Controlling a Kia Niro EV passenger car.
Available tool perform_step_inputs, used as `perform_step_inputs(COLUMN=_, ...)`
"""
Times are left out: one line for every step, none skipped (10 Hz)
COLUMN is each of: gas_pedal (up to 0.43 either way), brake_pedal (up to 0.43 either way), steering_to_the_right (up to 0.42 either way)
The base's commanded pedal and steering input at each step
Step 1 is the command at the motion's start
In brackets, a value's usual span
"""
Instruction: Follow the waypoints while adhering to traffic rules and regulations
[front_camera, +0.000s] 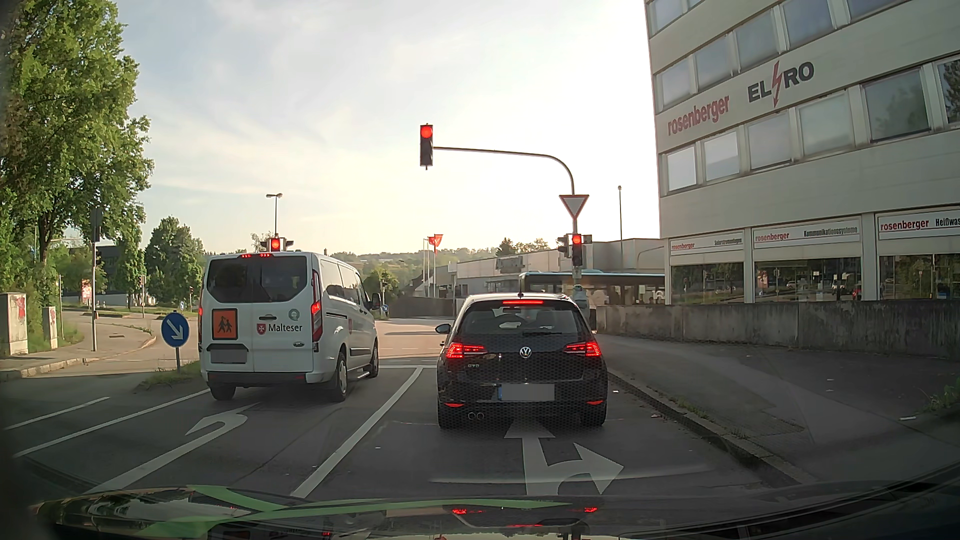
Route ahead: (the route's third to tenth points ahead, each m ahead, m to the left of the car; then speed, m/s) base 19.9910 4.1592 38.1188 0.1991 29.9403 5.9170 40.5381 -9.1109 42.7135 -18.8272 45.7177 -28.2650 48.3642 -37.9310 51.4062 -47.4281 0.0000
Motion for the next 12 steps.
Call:
perform_step_inputs(gas_pedal=0.0, brake_pedal=0.518, steering_to_the_right=-0.021)
perform_step_inputs(gas_pedal=0.0, brake_pedal=0.518, steering_to_the_right=-0.021)
perform_step_inputs(gas_pedal=0.0, brake_pedal=0.518, steering_to_the_right=-0.021)
perform_step_inputs(gas_pedal=0.0, brake_pedal=0.518, steering_to_the_right=-0.021)
perform_step_inputs(gas_pedal=0.0, brake_pedal=0.518, steering_to_the_right=-0.021)
perform_step_inputs(gas_pedal=0.0, brake_pedal=0.518, steering_to_the_right=-0.021)
perform_step_inputs(gas_pedal=0.0, brake_pedal=0.518, steering_to_the_right=-0.021)
perform_step_inputs(gas_pedal=0.0, brake_pedal=0.518, steering_to_the_right=-0.021)
perform_step_inputs(gas_pedal=0.0, brake_pedal=0.518, steering_to_the_right=-0.021)
perform_step_inputs(gas_pedal=0.0, brake_pedal=0.518, steering_to_the_right=-0.021)
perform_step_inputs(gas_pedal=0.0, brake_pedal=0.518, steering_to_the_right=-0.021)
perform_step_inputs(gas_pedal=0.0, brake_pedal=0.518, steering_to_the_right=-0.021)
